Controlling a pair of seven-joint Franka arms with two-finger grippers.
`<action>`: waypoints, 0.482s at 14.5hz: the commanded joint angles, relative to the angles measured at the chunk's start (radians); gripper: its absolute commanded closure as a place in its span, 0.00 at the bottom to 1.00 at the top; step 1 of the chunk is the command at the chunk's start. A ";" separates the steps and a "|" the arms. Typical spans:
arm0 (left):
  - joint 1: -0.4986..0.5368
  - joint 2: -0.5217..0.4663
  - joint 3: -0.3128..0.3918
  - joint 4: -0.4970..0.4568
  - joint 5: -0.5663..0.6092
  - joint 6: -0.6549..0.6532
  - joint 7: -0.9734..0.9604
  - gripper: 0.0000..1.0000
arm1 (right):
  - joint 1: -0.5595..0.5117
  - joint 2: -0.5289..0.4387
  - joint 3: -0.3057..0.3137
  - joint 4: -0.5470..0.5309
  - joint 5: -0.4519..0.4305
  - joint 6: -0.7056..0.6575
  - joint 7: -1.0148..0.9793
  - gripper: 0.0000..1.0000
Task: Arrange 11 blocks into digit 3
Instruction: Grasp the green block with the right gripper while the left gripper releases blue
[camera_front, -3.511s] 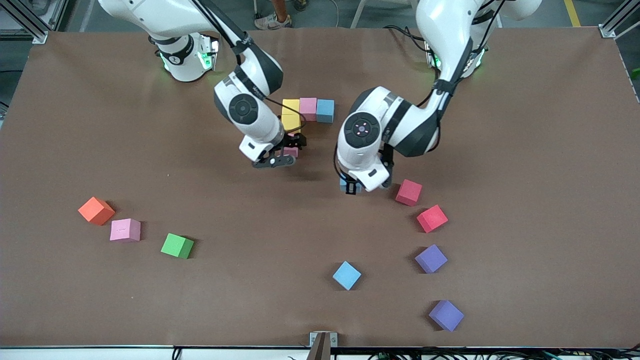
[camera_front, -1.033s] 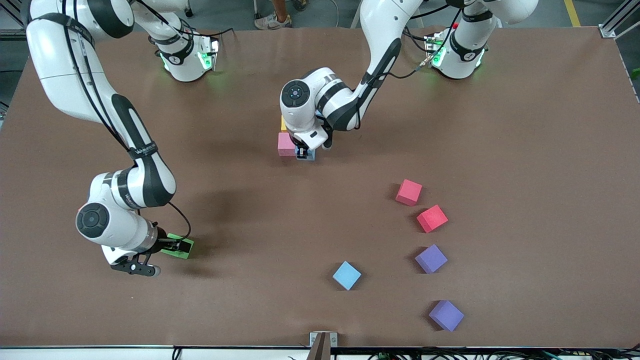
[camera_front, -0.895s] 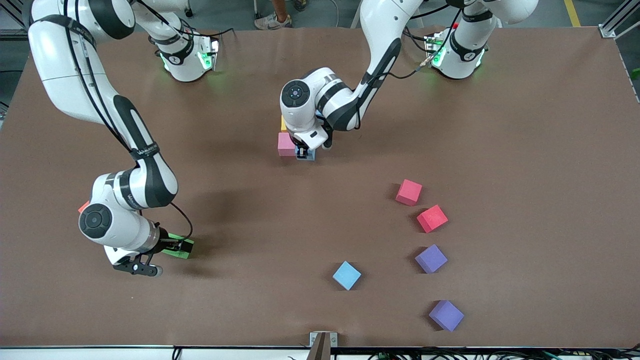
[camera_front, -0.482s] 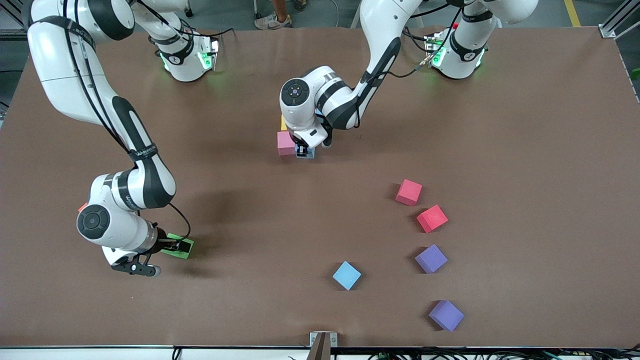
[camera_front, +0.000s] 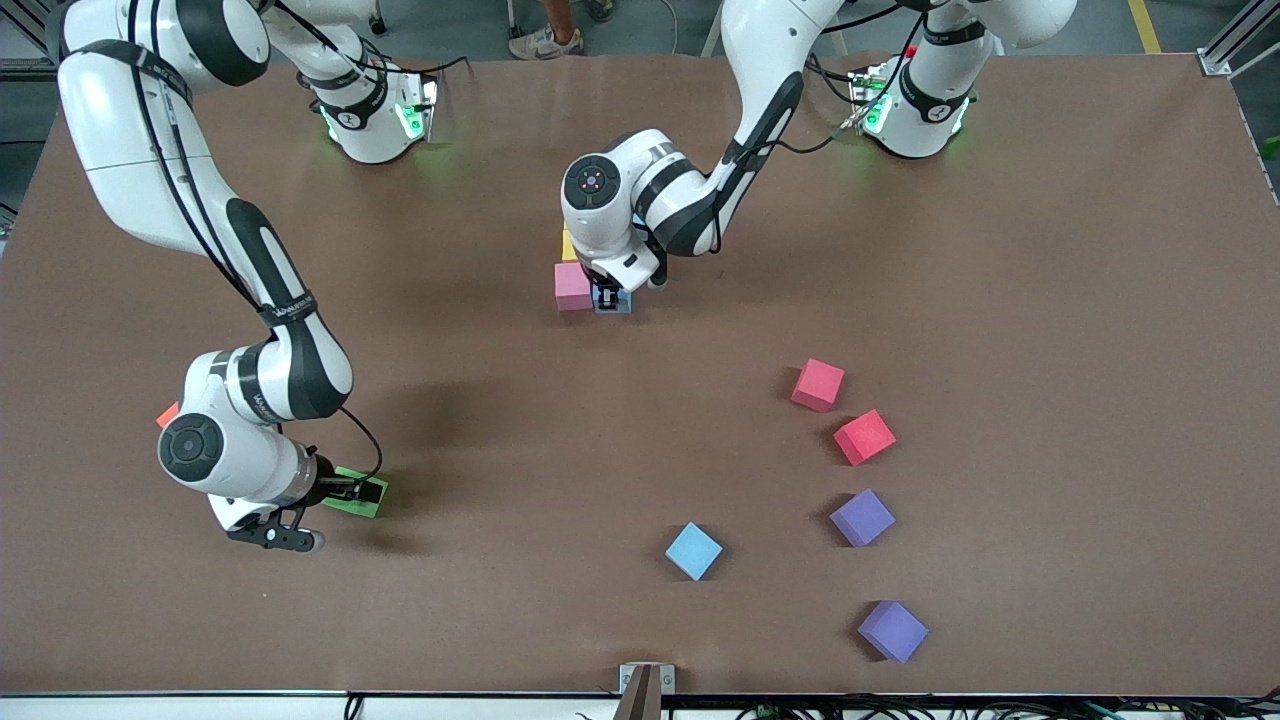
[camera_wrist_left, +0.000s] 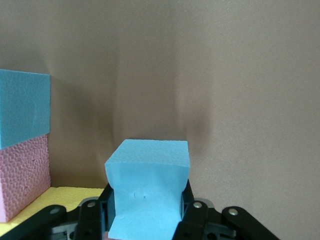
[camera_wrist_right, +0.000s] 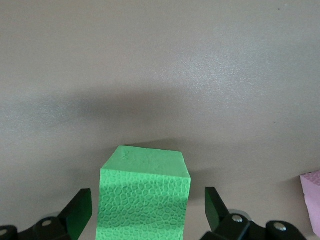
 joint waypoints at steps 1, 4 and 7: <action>-0.009 -0.012 -0.002 -0.052 -0.021 0.004 -0.010 0.84 | -0.006 0.014 0.010 0.016 -0.013 -0.004 -0.006 0.03; -0.020 -0.009 -0.016 -0.054 -0.015 0.005 0.001 0.84 | 0.001 0.017 0.010 0.016 -0.015 -0.003 -0.008 0.06; -0.020 -0.009 -0.024 -0.054 -0.010 0.005 0.004 0.84 | 0.002 0.021 0.010 0.016 -0.015 0.005 -0.008 0.20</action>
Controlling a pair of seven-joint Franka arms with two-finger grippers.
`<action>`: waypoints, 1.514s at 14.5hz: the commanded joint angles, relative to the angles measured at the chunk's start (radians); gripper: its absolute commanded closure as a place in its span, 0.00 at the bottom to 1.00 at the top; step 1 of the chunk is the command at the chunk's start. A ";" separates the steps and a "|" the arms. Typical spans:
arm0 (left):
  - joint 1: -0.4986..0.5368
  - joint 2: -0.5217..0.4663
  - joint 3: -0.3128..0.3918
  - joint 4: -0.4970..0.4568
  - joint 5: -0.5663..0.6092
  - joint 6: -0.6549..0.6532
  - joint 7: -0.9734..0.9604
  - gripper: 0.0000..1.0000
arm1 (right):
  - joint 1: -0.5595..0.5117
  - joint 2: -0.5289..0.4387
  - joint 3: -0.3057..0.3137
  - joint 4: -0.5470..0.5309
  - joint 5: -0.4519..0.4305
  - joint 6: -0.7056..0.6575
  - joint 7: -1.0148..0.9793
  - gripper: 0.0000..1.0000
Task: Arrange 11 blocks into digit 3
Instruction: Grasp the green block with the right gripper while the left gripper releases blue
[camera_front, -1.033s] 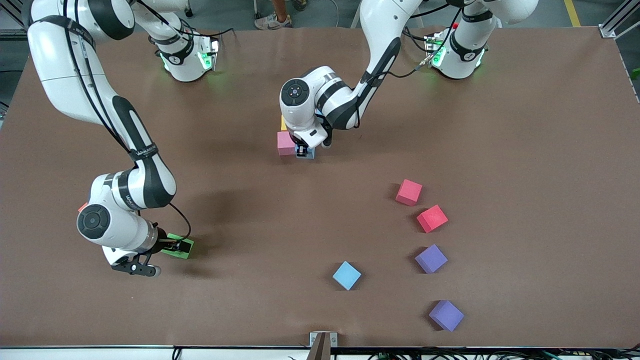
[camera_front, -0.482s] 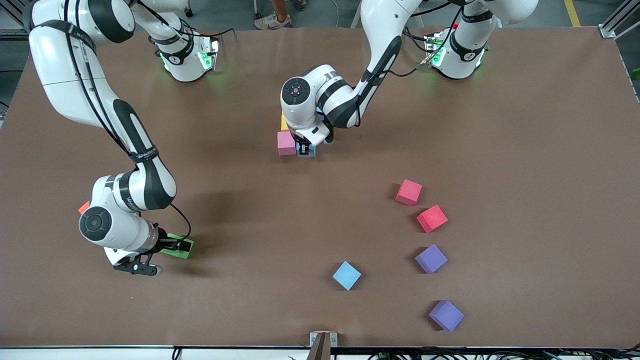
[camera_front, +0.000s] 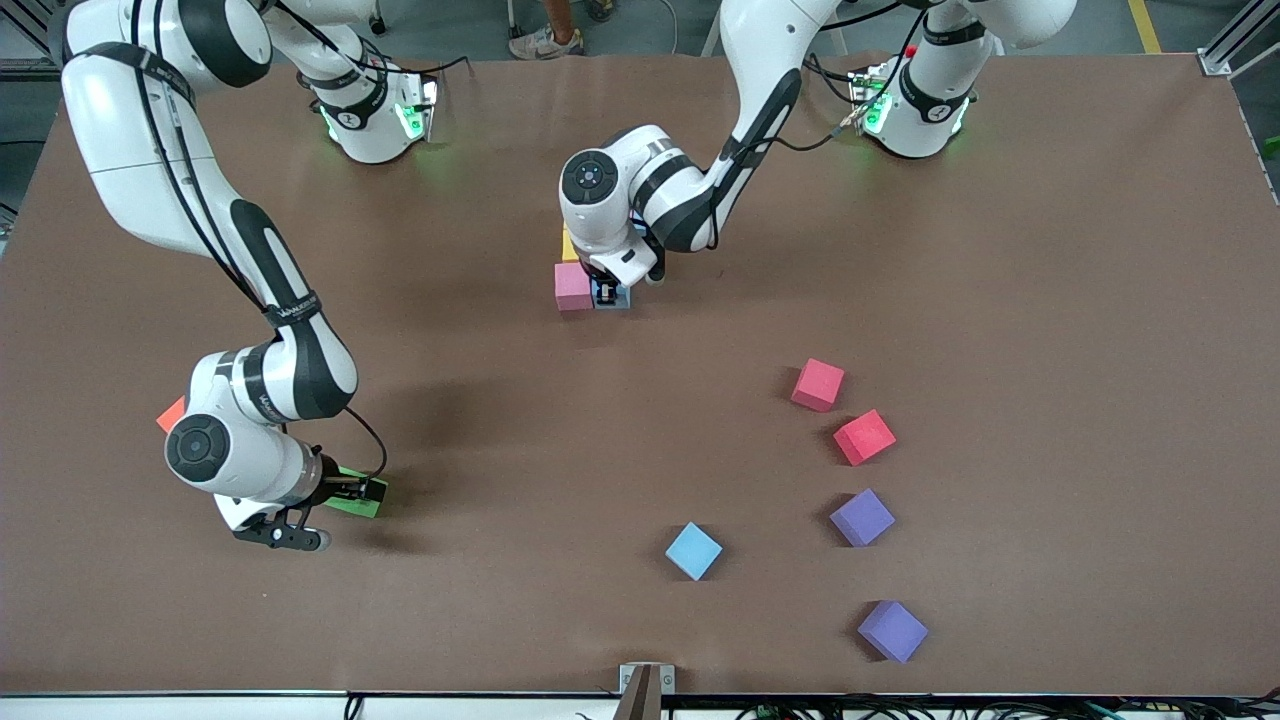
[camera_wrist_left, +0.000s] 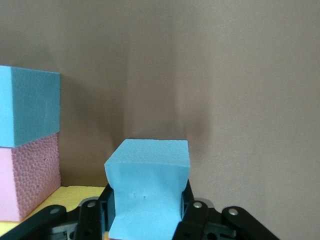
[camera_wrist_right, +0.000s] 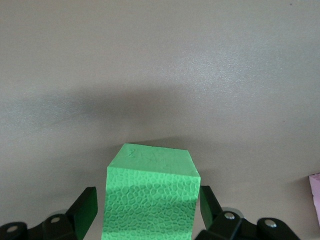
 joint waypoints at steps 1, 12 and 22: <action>-0.011 -0.003 -0.014 -0.043 -0.010 0.005 0.004 0.84 | -0.005 0.016 0.008 0.016 -0.015 0.005 -0.005 0.28; -0.005 -0.045 -0.013 -0.033 0.043 -0.054 0.032 0.00 | 0.038 -0.029 0.011 -0.006 0.004 -0.021 -0.008 0.49; 0.058 -0.158 0.004 -0.026 0.149 -0.170 0.263 0.00 | 0.172 -0.205 0.056 -0.234 0.005 -0.007 0.006 0.49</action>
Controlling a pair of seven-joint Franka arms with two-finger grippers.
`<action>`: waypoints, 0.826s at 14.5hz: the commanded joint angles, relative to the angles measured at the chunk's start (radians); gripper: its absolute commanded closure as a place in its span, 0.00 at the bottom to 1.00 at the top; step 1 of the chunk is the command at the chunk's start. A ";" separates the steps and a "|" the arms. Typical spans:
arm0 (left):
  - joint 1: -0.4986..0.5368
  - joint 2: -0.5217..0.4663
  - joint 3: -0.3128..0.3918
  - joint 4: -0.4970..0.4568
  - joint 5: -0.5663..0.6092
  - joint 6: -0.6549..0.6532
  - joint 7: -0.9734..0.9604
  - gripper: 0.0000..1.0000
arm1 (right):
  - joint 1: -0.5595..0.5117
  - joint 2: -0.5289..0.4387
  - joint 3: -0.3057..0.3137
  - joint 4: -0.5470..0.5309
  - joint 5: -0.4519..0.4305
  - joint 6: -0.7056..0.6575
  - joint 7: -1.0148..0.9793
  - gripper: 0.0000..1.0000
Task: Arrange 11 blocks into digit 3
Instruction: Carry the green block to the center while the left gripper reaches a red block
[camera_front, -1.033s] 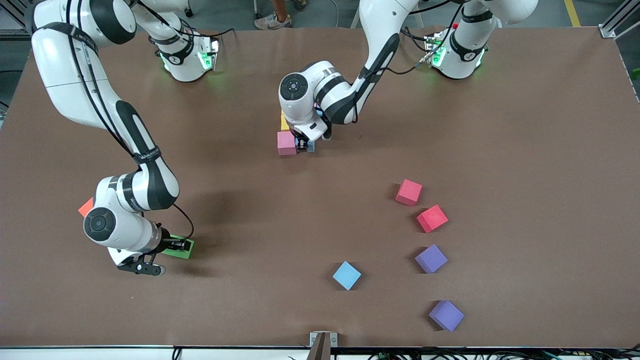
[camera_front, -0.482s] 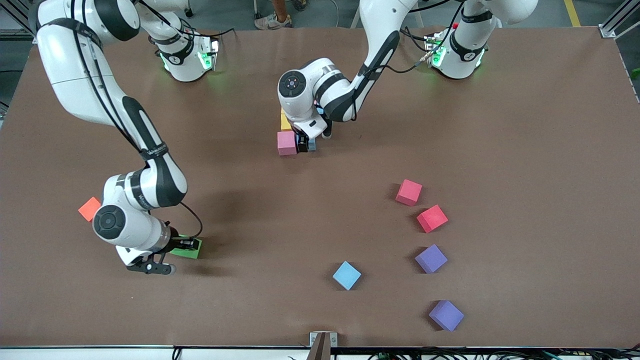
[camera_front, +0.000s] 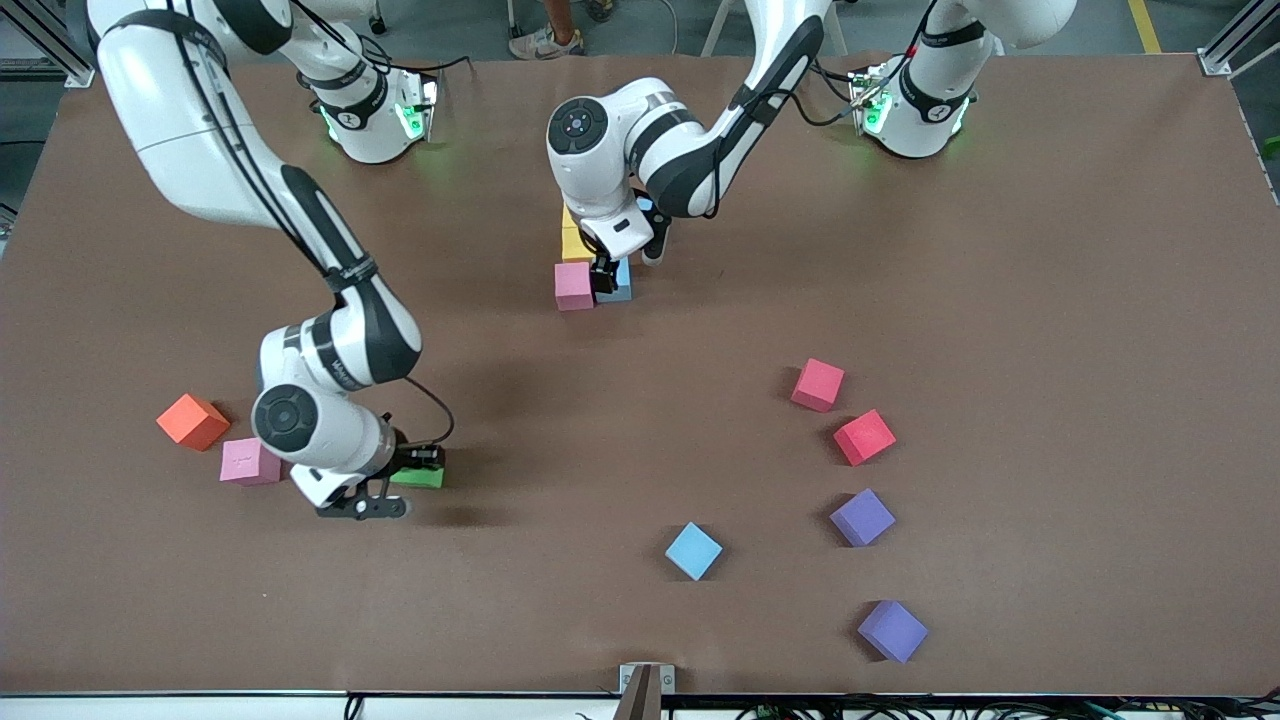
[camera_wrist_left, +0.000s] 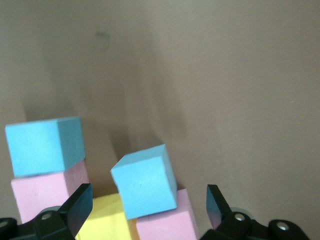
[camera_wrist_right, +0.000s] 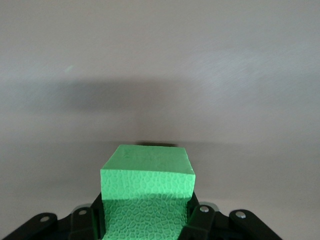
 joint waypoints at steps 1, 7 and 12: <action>0.072 -0.020 0.003 -0.012 0.037 -0.015 0.151 0.00 | 0.047 -0.119 0.021 -0.139 0.005 0.014 0.008 0.49; 0.253 -0.018 0.003 -0.028 0.070 -0.035 0.332 0.00 | 0.182 -0.153 0.028 -0.250 0.015 0.138 0.185 0.49; 0.402 -0.011 0.000 -0.070 0.138 -0.050 0.352 0.00 | 0.301 -0.154 0.028 -0.300 0.017 0.149 0.325 0.51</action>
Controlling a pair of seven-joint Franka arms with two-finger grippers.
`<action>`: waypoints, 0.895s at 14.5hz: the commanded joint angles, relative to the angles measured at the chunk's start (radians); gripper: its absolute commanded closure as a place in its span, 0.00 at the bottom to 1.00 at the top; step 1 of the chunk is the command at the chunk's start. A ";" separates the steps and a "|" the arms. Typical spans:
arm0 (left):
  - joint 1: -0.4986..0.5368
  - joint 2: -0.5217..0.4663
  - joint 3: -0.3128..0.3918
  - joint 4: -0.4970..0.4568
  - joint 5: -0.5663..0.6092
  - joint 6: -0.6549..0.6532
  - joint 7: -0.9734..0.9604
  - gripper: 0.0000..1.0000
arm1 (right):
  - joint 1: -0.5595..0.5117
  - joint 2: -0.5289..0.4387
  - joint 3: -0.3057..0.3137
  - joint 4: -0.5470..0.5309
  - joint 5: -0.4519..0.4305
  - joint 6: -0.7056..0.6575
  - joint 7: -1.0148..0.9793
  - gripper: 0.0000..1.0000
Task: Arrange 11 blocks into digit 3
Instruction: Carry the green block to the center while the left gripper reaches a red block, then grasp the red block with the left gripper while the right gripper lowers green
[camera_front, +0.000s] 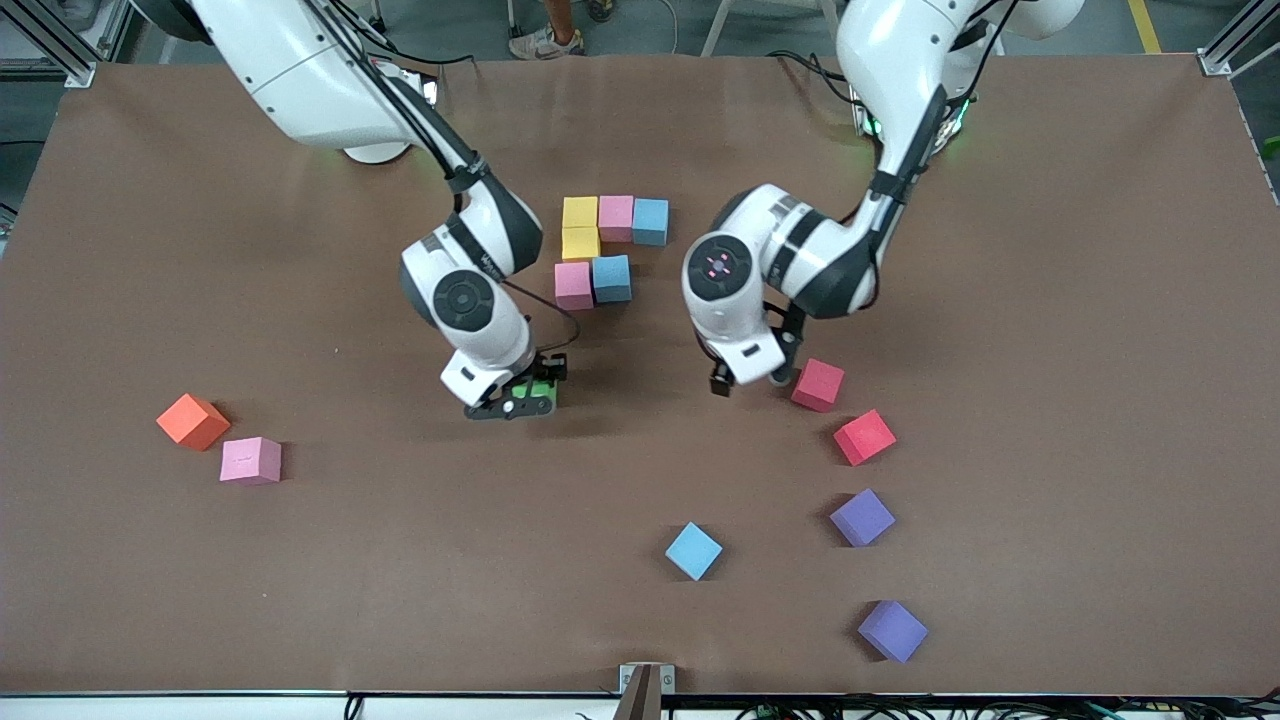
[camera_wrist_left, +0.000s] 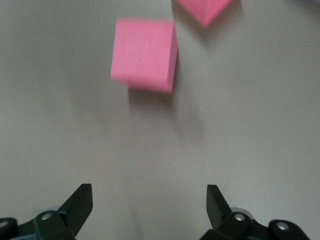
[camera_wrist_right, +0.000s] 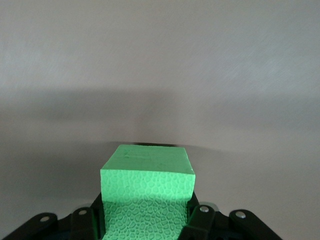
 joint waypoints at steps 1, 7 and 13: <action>0.079 -0.009 -0.012 -0.048 0.056 0.028 0.025 0.00 | 0.055 -0.038 -0.007 -0.071 0.014 0.026 0.071 0.51; 0.154 -0.016 -0.012 -0.127 0.089 0.076 0.172 0.00 | 0.082 -0.078 -0.007 -0.174 0.015 0.090 0.111 0.51; 0.153 -0.048 -0.014 -0.266 0.092 0.166 0.203 0.00 | 0.098 -0.095 -0.002 -0.203 0.047 0.099 0.113 0.51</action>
